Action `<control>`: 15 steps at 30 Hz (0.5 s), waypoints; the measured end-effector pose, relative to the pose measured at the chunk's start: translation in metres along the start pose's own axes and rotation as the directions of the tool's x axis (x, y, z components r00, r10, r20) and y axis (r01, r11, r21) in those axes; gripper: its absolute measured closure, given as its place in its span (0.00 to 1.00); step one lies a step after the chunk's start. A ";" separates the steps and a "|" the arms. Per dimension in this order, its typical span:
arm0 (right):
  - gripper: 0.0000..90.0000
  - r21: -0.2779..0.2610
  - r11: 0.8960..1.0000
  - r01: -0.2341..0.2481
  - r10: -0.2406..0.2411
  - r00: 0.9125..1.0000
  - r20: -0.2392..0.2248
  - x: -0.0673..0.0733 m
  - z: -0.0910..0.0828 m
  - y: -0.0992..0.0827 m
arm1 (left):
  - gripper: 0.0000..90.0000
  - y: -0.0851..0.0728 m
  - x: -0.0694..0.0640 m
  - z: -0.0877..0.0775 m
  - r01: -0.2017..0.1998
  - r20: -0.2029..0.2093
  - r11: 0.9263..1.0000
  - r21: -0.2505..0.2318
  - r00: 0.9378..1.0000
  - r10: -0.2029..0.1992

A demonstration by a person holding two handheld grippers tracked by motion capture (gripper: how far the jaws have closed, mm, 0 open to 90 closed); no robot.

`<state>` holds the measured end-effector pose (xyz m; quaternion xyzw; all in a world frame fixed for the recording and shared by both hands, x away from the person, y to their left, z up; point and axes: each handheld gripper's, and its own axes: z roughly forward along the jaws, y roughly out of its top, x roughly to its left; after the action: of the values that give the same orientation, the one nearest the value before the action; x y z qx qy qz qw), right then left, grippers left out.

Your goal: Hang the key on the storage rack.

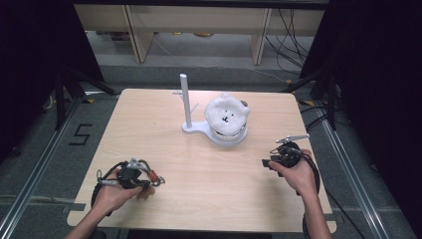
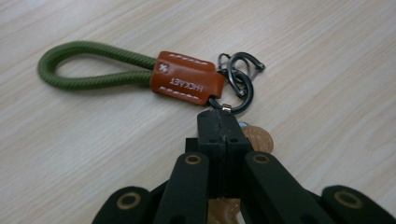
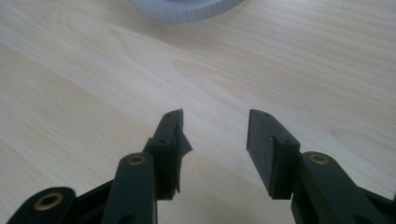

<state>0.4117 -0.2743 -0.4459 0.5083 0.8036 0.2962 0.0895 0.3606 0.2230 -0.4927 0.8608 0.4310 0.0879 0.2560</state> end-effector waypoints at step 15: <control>0.63 0.006 1.000 -0.003 0.004 1.000 -0.002 -0.004 -0.002 -0.001 | 0.58 0.028 0.009 0.009 0.227 -0.033 0.974 0.019 0.974 -0.226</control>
<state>0.4117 -0.2787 -0.4453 0.5097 0.8037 0.2945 0.0866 0.3892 0.2130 -0.4862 0.8075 0.5311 0.0663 0.2480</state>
